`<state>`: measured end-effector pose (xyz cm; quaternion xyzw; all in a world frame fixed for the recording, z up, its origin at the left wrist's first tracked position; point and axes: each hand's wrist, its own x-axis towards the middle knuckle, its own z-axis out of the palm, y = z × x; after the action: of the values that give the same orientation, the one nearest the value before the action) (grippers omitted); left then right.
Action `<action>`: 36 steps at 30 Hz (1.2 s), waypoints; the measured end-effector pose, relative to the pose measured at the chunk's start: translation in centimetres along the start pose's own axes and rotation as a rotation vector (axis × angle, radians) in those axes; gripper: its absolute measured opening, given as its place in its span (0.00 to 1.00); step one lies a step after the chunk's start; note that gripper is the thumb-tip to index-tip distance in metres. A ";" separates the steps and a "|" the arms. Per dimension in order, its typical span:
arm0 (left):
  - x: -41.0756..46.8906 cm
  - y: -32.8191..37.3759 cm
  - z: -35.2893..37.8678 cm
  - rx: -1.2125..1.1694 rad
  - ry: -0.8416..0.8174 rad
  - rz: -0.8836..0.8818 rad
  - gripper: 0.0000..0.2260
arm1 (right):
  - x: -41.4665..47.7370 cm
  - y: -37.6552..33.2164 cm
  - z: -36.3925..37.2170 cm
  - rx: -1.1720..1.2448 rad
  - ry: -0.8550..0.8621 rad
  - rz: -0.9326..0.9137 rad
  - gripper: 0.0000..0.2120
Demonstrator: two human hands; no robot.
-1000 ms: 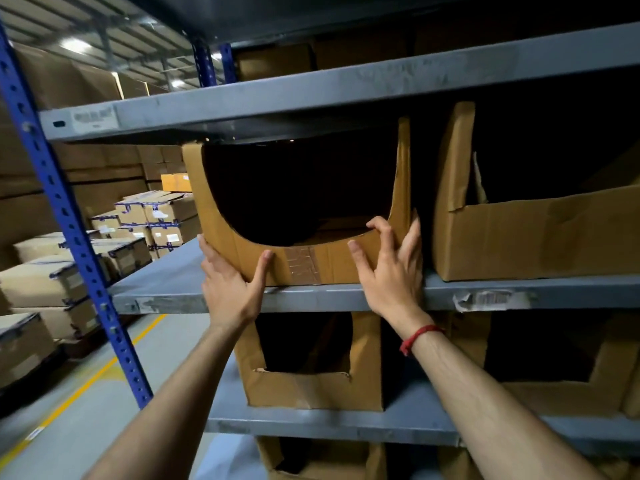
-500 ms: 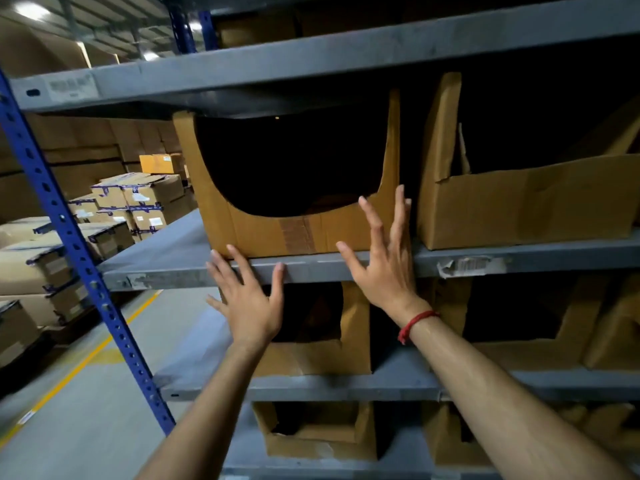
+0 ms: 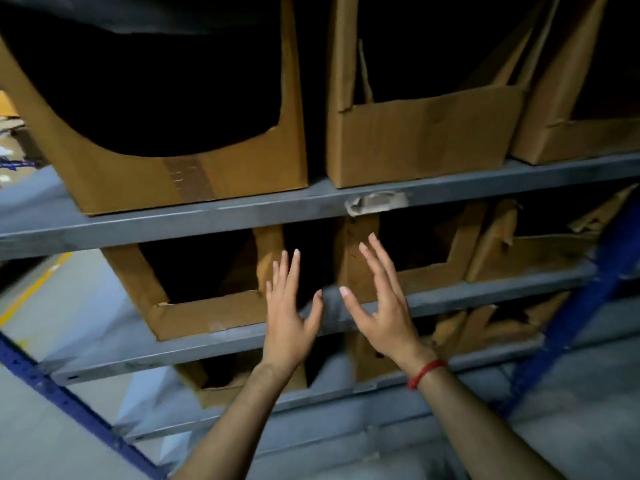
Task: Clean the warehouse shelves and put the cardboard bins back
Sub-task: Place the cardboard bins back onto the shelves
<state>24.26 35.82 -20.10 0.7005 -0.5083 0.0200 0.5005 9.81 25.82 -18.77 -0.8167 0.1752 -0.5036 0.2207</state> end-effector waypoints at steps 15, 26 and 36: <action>-0.9 7.5 12.9 -0.164 -0.253 -0.070 0.32 | -4.8 8.3 -12.6 -0.003 0.154 0.249 0.32; 0.0 14.9 24.0 -0.236 -0.340 -0.180 0.33 | -6.8 16.1 -23.1 0.082 0.177 0.430 0.34; 2.8 17.8 31.5 -0.310 -0.343 -0.397 0.34 | -6.3 22.0 -28.6 0.008 0.246 0.528 0.32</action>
<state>-2.56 11.46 -22.19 0.6946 -0.4356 -0.2746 0.5024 -20.04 5.21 -23.99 -0.6747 0.4050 -0.5249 0.3244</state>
